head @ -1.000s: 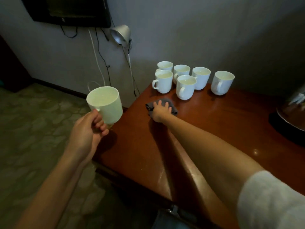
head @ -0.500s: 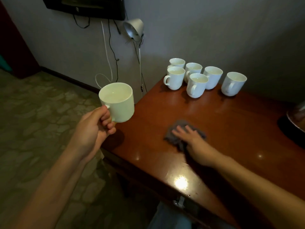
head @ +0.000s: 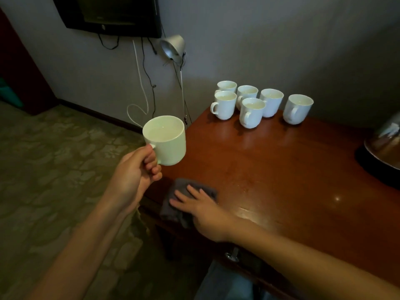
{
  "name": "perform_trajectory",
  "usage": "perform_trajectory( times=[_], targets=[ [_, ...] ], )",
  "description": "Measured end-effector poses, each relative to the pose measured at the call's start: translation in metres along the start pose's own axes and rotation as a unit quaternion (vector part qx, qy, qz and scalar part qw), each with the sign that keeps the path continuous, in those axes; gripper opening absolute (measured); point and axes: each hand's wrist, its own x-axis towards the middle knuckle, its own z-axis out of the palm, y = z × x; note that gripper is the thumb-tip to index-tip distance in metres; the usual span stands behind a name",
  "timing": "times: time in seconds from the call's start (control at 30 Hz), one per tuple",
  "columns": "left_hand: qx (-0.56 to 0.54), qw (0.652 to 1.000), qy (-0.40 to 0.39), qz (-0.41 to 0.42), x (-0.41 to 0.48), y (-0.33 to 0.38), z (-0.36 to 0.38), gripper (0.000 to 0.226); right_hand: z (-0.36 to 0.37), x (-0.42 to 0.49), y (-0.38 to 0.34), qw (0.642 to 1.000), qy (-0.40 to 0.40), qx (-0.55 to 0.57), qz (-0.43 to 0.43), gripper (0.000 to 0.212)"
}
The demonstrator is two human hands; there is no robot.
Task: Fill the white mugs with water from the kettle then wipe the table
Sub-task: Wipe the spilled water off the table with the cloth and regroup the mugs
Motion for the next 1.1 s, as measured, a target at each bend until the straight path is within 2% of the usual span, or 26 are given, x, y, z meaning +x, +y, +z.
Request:
perform_trajectory(
  times=[0.07,0.17,0.3,0.4,0.47,0.6,0.7,0.77,0.83,0.93,1.03,1.1],
  targets=[
    [0.011,1.0,-0.011,-0.012,0.003,-0.005,0.005,0.048,-0.003,-0.053,0.023,0.999,0.023,0.023,0.005,0.073],
    [0.012,0.999,-0.029,-0.029,0.008,-0.016,0.019,0.049,-0.027,-0.104,0.08,0.989,0.081,0.023,0.124,0.073],
    [-0.002,0.998,-0.042,-0.045,0.007,-0.028,0.042,0.044,-0.088,-0.115,0.185,0.926,0.094,0.014,0.364,0.07],
    [0.0,0.997,-0.058,-0.051,0.007,-0.035,0.054,0.044,-0.111,-0.093,0.215,0.889,0.11,0.016,0.444,0.063],
    [-0.001,0.996,-0.068,-0.054,0.007,-0.037,0.062,0.046,-0.108,-0.066,0.202,0.905,0.115,0.004,0.41,0.062],
    [0.013,0.996,-0.072,-0.052,0.008,-0.036,0.076,0.04,-0.074,-0.031,0.134,0.979,0.057,-0.003,0.197,0.067],
    [0.018,0.996,-0.078,-0.047,0.012,-0.035,0.084,0.04,-0.041,-0.064,0.094,0.997,-0.002,-0.008,0.074,0.069],
    [0.039,0.995,-0.084,-0.048,0.015,-0.037,0.09,0.04,-0.024,-0.111,0.089,0.999,0.012,0.014,0.036,0.07],
    [0.054,0.993,-0.094,-0.051,0.021,-0.043,0.098,0.041,-0.032,-0.16,0.096,0.995,0.032,0.066,0.068,0.07],
    [0.055,0.99,-0.113,-0.058,0.032,-0.059,0.117,0.041,-0.061,-0.201,0.137,0.977,0.066,0.073,0.189,0.077],
    [0.058,0.988,-0.125,-0.069,0.047,-0.079,0.145,0.041,-0.084,-0.203,0.187,0.948,0.093,0.045,0.303,0.079],
    [0.056,0.987,-0.129,-0.079,0.059,-0.092,0.165,0.041,-0.092,-0.19,0.206,0.931,0.103,0.05,0.347,0.076]
  ],
)
